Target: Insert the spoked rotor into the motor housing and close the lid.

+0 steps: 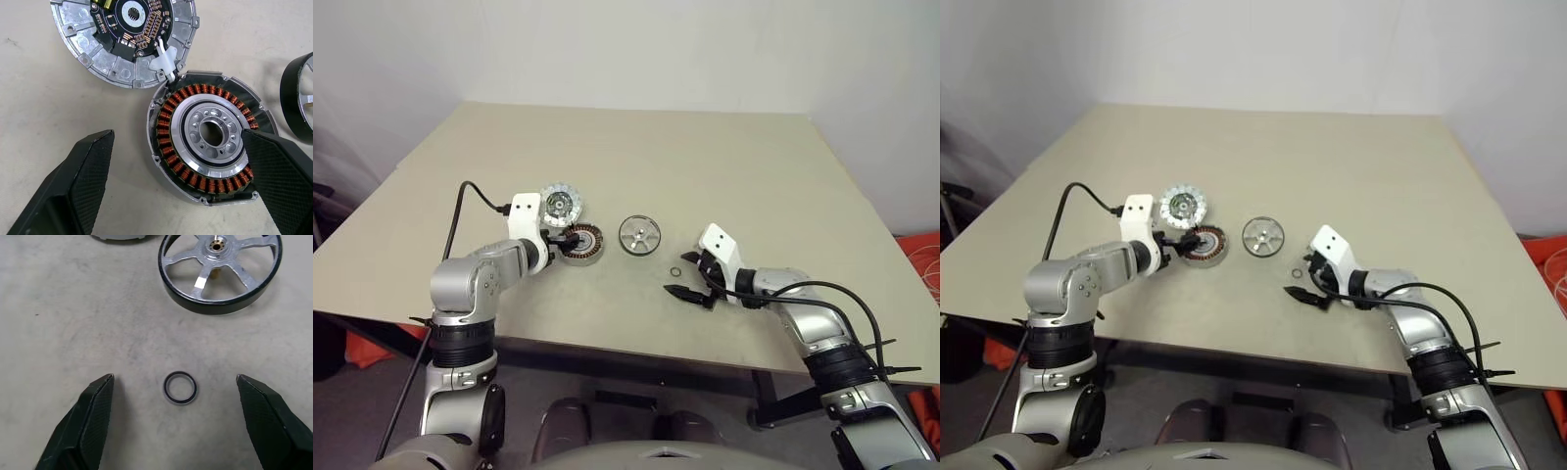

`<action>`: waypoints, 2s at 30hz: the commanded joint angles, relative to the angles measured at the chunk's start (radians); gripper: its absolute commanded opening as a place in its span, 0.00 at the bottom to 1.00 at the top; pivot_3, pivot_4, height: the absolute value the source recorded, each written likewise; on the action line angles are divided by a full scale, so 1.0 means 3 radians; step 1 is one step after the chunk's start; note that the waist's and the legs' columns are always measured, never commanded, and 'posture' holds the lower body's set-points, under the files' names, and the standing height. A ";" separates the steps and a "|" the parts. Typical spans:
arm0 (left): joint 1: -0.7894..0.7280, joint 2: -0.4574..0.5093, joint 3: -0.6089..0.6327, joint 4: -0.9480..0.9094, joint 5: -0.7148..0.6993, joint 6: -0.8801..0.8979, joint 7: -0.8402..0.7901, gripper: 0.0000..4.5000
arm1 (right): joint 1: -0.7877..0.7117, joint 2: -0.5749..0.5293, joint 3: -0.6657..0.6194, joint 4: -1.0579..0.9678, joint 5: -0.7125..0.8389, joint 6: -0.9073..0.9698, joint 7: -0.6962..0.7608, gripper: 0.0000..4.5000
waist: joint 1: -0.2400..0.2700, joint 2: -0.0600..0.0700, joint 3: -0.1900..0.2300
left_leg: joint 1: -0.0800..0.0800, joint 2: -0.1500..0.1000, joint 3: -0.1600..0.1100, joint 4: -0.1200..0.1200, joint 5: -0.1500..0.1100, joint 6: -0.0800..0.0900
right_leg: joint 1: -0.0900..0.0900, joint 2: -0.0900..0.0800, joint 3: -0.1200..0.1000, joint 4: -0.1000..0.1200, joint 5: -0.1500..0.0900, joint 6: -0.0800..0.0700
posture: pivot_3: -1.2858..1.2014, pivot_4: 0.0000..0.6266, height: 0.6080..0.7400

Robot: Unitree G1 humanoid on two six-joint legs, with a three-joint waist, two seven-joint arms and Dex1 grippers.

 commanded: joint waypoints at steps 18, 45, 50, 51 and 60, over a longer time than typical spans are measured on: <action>-0.1505 -0.1306 0.1390 0.0023 0.0471 0.1009 0.1513 0.98 | -0.0126 0.0176 0.0022 0.0166 -0.0099 -0.0289 -0.0142 0.97 | 0.0003 -0.0010 0.0006 | -0.0013 -0.0001 -0.0002 0.0005 0.0003 0.0018 | -0.0007 0.0001 -0.0002 -0.0004 0.0000 0.0000 | 0.52 0.00 1.00; -0.1216 0.0973 -0.1363 0.0018 0.0060 -0.0775 -0.0519 0.98 | -0.0118 0.0275 0.0035 0.0171 -0.0157 -0.0413 -0.0246 0.97 | 0.0007 0.0013 -0.0005 | -0.0036 -0.0002 -0.0007 0.0001 0.0001 0.0017 | -0.0039 -0.0001 0.0000 -0.0001 0.0003 -0.0011 | 0.52 0.00 1.00; -0.1171 0.1783 -0.1786 0.0523 0.0622 -0.2220 -0.1530 0.98 | -0.0120 0.0275 0.0041 0.0192 -0.0160 -0.0459 -0.0245 0.97 | 0.0003 0.0016 -0.0003 | -0.0039 0.0001 -0.0006 0.0002 -0.0002 0.0000 | -0.0042 0.0002 -0.0001 0.0005 -0.0005 -0.0002 | 0.52 0.00 1.00; -0.1199 0.1873 -0.1840 0.0600 0.0701 -0.2430 -0.1715 0.98 | -0.0124 0.0276 0.0041 0.0193 -0.0156 -0.0460 -0.0243 0.97 | 0.0003 0.0016 -0.0003 | -0.0040 0.0000 -0.0006 0.0003 -0.0002 0.0000 | -0.0041 0.0002 0.0000 0.0004 -0.0005 0.0002 | 0.52 0.00 1.00; -0.1953 0.1899 -0.2148 0.1998 0.1418 -0.4594 -0.2943 0.98 | -0.0183 0.0328 0.0076 0.0229 -0.0170 -0.0466 -0.0247 0.97 | 0.0001 0.0016 -0.0002 | -0.0018 -0.0003 -0.0005 0.0001 -0.0004 -0.0001 | -0.0015 -0.0001 0.0004 0.0002 -0.0001 -0.0001 | 0.52 0.00 1.00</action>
